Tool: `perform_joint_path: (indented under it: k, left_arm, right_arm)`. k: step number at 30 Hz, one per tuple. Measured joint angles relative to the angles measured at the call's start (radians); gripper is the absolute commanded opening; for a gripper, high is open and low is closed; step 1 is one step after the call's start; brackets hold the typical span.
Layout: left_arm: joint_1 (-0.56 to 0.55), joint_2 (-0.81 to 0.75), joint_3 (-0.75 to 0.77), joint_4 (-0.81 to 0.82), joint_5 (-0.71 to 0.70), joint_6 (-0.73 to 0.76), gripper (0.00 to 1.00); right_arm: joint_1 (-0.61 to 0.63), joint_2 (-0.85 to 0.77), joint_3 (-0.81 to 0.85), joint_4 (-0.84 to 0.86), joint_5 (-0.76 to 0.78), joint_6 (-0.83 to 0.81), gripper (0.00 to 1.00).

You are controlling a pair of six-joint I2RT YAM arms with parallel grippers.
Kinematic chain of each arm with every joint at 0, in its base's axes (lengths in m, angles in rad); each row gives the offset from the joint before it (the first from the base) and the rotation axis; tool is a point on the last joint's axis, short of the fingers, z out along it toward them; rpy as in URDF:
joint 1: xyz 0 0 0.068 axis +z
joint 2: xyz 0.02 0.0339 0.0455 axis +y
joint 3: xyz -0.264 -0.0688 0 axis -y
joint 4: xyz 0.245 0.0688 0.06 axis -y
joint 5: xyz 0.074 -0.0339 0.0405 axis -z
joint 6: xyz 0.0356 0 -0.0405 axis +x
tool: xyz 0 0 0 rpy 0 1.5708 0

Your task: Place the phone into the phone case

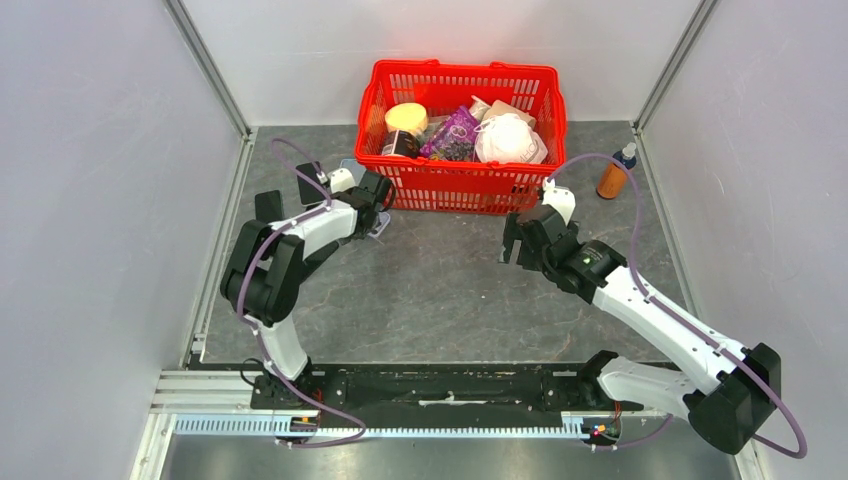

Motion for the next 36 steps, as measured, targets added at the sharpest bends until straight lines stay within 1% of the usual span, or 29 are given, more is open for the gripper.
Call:
perform_joint_path:
  k: [4,7,8,11,13,19,23,26,30,32,36]
  left_arm:
    - [0.024,0.047,-0.001,0.052,0.036,-0.006,0.56]
    - [0.027,0.058,-0.006,0.087,0.056,-0.011,0.45]
    - [0.027,0.059,-0.006,0.097,0.063,-0.014,0.4]
    - [0.027,0.062,-0.012,0.129,0.077,-0.025,0.16]
    - [0.027,0.062,-0.02,0.139,0.078,-0.033,0.03]
    - [0.028,0.037,-0.053,0.194,0.098,-0.04,0.02]
    - [-0.006,-0.042,-0.119,0.184,0.127,-0.021,0.02]
    - [-0.079,-0.13,-0.172,0.162,0.152,-0.006,0.02]
    - [-0.216,-0.222,-0.248,0.153,0.189,-0.008,0.02]
    - [-0.305,-0.242,-0.283,0.153,0.212,-0.025,0.02]
    - [-0.445,-0.243,-0.327,0.153,0.254,-0.076,0.02]
  right_arm:
    - [-0.011,0.002,0.0,0.001,-0.014,-0.011,0.99]
    - [-0.019,0.002,0.0,0.001,-0.026,-0.017,0.99]
    - [-0.02,0.002,0.0,0.001,-0.028,-0.017,0.99]
    - [-0.025,0.002,0.0,0.001,-0.034,-0.018,0.99]
    - [-0.028,0.002,0.0,0.001,-0.041,-0.019,0.99]
    - [-0.031,0.002,0.0,0.001,-0.051,-0.021,0.99]
    - [-0.037,0.002,0.0,0.001,-0.055,-0.021,0.99]
    - [-0.043,0.002,0.0,0.001,-0.055,-0.021,0.99]
    - [-0.052,0.011,0.0,0.007,-0.057,-0.02,0.99]
    - [-0.056,0.022,0.0,0.011,-0.063,-0.019,0.99]
    - [-0.058,0.041,0.0,0.023,-0.082,-0.016,0.99]
